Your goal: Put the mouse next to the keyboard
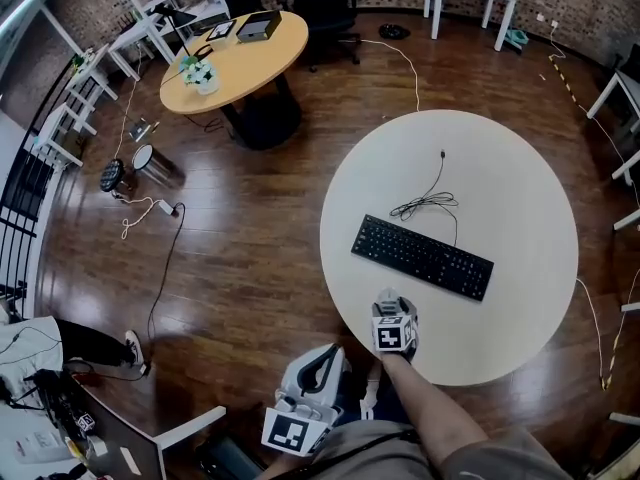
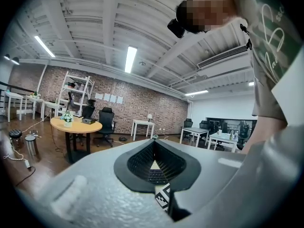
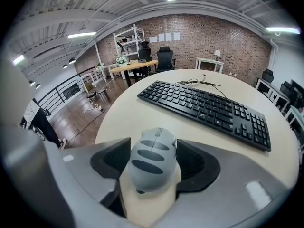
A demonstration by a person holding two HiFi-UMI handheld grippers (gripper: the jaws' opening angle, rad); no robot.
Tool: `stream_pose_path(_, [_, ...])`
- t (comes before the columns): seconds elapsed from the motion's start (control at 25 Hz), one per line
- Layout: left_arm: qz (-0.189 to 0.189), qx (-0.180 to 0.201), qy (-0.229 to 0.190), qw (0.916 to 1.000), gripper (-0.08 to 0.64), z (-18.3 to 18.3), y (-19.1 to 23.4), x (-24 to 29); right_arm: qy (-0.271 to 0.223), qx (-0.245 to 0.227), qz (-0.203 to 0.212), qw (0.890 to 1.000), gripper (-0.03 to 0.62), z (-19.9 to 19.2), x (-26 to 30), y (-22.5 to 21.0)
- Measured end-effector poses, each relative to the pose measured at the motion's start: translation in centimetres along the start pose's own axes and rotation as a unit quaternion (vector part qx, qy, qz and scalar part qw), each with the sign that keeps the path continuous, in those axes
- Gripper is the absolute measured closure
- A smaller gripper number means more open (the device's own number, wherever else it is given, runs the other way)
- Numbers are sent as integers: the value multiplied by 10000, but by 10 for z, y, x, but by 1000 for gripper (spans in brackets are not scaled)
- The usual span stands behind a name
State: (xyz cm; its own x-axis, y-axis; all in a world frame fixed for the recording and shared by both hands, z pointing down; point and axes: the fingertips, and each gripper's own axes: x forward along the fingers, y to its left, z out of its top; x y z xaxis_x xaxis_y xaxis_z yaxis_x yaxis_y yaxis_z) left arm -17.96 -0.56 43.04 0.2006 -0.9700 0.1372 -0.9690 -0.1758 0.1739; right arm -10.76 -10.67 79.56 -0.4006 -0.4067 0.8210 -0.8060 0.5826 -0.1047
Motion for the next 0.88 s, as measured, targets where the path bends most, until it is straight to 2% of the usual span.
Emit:
stream_pose_path(0.44, [-230, -6, 76, 9997, 558, -15, -34, 15, 115, 260, -82, 9996, 288, -30, -22, -34])
stream_pose_path(0.88, [-524, 67, 78, 9986, 558, -14, -71, 36, 163, 354, -197, 9990, 288, -60, -46, -79])
